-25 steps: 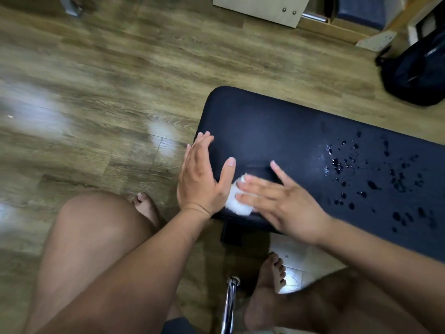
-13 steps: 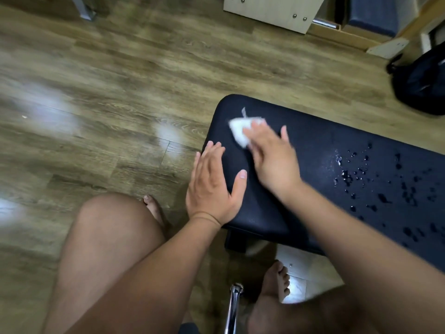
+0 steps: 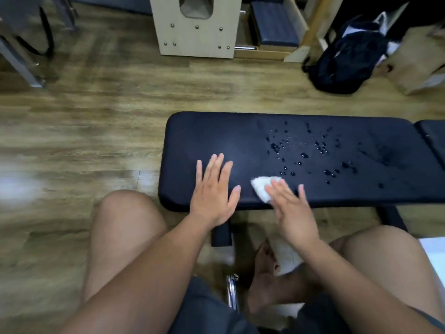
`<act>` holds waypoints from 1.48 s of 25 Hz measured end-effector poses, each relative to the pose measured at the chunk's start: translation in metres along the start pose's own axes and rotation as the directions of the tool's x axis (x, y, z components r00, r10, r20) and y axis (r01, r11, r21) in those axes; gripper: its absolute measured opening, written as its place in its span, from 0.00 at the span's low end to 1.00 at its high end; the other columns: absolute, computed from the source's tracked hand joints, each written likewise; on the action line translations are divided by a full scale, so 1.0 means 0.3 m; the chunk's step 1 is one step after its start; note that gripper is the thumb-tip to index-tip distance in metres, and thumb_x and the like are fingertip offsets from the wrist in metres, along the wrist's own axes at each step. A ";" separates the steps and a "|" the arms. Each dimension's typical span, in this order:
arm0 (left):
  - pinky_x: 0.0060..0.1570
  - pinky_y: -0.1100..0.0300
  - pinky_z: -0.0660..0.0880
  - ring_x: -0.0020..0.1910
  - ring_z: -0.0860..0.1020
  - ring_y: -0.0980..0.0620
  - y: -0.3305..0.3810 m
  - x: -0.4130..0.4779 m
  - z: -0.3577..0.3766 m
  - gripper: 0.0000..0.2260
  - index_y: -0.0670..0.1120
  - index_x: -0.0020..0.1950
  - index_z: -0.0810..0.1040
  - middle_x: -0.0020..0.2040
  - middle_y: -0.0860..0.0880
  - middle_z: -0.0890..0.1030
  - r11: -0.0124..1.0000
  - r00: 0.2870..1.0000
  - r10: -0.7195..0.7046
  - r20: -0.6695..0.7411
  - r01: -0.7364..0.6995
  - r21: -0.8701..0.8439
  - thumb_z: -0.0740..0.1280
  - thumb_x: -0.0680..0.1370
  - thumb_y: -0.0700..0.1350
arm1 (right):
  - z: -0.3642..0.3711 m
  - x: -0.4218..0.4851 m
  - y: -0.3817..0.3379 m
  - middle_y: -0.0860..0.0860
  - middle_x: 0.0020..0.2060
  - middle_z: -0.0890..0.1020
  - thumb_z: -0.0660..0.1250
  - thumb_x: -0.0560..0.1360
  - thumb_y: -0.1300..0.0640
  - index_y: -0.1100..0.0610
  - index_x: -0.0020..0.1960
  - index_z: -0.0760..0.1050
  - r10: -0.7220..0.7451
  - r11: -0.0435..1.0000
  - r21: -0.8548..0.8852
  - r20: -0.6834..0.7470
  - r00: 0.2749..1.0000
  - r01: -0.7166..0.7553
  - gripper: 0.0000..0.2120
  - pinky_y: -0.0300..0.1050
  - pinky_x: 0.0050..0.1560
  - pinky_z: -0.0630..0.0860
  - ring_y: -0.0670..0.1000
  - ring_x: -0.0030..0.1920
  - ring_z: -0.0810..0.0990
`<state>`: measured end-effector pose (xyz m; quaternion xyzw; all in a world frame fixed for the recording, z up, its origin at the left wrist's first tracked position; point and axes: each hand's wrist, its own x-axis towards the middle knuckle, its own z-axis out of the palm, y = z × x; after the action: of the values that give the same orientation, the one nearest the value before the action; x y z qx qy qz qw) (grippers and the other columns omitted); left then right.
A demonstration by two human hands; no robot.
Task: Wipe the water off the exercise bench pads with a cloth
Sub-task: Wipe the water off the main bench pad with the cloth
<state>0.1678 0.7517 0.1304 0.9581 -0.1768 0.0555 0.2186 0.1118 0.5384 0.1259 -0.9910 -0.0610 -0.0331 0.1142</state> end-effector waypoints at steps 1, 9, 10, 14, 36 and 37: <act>0.77 0.41 0.42 0.79 0.55 0.43 0.033 -0.014 0.005 0.28 0.42 0.75 0.63 0.78 0.41 0.61 1.000 1.000 0.013 -0.001 -0.013 -0.021 0.54 0.79 0.57 | -0.037 -0.028 0.107 0.52 0.69 0.73 0.66 0.75 0.65 0.54 0.69 0.72 0.123 0.992 -0.020 0.006 0.992 -0.122 0.22 0.63 0.73 0.53 0.52 0.72 0.66; 0.76 0.40 0.38 0.80 0.51 0.46 0.091 -0.021 -0.038 0.31 0.46 0.75 0.64 0.79 0.44 0.58 0.996 0.996 -0.085 -0.037 0.084 -0.023 0.51 0.76 0.60 | -0.006 0.047 -0.273 0.53 0.75 0.63 0.57 0.78 0.60 0.53 0.75 0.62 0.200 0.980 -0.005 0.060 0.978 -0.200 0.25 0.56 0.75 0.42 0.53 0.76 0.55; 0.76 0.39 0.40 0.80 0.53 0.45 0.088 -0.019 -0.044 0.30 0.45 0.74 0.65 0.79 0.44 0.60 0.996 0.995 -0.080 -0.054 0.078 -0.037 0.50 0.76 0.59 | 0.014 0.052 -0.341 0.51 0.75 0.62 0.55 0.79 0.59 0.52 0.76 0.59 0.089 0.995 0.024 0.122 0.989 -0.093 0.25 0.54 0.74 0.37 0.51 0.77 0.51; 0.76 0.40 0.39 0.79 0.56 0.45 0.057 0.036 -0.054 0.28 0.44 0.73 0.68 0.78 0.44 0.62 0.999 0.991 -0.040 -0.125 0.043 0.016 0.54 0.77 0.58 | -0.022 0.031 -0.109 0.47 0.77 0.59 0.55 0.80 0.57 0.50 0.76 0.58 -0.011 0.998 -0.061 0.131 0.991 0.019 0.25 0.57 0.74 0.34 0.45 0.77 0.51; 0.75 0.41 0.56 0.77 0.61 0.43 0.040 0.079 0.071 0.31 0.43 0.73 0.70 0.76 0.44 0.66 0.955 0.985 0.123 0.121 -0.151 0.256 0.54 0.75 0.59 | -0.270 0.026 0.512 0.56 0.60 0.79 0.58 0.75 0.61 0.55 0.55 0.76 0.551 0.806 -0.255 -0.007 0.834 -0.535 0.12 0.58 0.67 0.64 0.59 0.57 0.78; 0.75 0.40 0.56 0.77 0.61 0.43 0.038 0.081 0.073 0.31 0.43 0.72 0.71 0.76 0.44 0.67 0.954 0.985 0.125 0.120 -0.152 0.258 0.55 0.74 0.59 | -0.267 0.042 0.477 0.58 0.58 0.80 0.57 0.74 0.62 0.57 0.53 0.77 0.576 0.790 -0.239 -0.022 0.817 -0.564 0.12 0.58 0.65 0.66 0.61 0.55 0.77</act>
<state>0.1868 0.7248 0.1196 0.9655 -0.2456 0.0449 0.0744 0.1384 0.3830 0.1729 -0.9700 0.2420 0.0215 -0.0006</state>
